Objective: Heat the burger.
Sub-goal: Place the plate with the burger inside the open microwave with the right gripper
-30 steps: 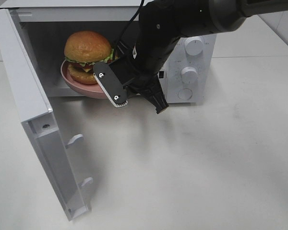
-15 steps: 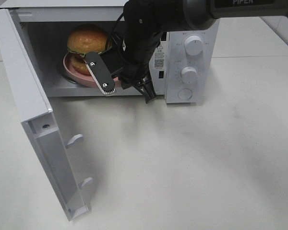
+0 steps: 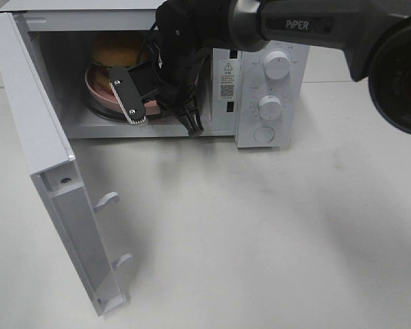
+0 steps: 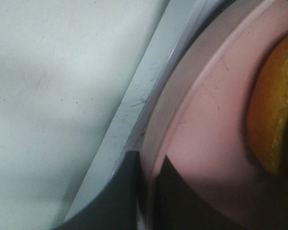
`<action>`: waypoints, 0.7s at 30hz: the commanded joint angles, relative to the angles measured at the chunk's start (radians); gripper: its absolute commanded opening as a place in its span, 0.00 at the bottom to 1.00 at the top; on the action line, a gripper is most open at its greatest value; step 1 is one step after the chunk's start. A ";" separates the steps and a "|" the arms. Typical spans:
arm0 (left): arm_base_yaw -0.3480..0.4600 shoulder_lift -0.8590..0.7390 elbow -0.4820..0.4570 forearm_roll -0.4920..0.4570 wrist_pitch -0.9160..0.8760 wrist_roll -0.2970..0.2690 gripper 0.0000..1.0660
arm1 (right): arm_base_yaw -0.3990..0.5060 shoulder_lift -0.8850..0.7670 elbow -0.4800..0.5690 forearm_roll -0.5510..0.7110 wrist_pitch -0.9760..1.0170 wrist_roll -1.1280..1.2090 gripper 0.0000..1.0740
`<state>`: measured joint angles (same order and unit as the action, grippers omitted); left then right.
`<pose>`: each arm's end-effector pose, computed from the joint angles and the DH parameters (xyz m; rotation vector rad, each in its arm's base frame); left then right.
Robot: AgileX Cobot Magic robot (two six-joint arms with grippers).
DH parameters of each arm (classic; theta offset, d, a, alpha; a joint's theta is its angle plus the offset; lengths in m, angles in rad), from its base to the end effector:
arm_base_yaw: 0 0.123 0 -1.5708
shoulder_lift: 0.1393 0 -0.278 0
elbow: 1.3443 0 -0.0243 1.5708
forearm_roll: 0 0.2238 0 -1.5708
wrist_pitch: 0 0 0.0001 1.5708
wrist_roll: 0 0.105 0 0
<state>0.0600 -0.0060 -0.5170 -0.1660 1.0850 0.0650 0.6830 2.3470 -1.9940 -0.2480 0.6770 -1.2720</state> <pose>-0.0125 -0.0161 0.2611 0.0174 2.0365 -0.1201 0.4018 0.3061 0.1740 -2.2185 1.2750 -0.5083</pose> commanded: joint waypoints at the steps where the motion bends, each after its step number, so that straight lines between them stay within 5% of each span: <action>1: -0.004 -0.017 0.002 -0.001 -0.016 0.001 0.95 | -0.001 0.029 -0.077 -0.022 -0.035 0.031 0.00; 10: -0.004 -0.017 0.002 -0.001 -0.016 0.001 0.95 | -0.004 0.077 -0.127 -0.022 -0.029 0.048 0.00; 15: -0.004 -0.017 0.002 -0.001 -0.016 0.001 0.95 | -0.007 0.085 -0.127 -0.022 -0.025 0.059 0.09; 21: -0.004 -0.017 0.002 -0.001 -0.016 0.001 0.95 | -0.007 0.085 -0.127 -0.021 -0.013 0.089 0.33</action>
<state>0.0600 -0.0060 -0.5170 -0.1660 1.0850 0.0650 0.6770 2.4430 -2.1140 -0.2660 0.6640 -1.1990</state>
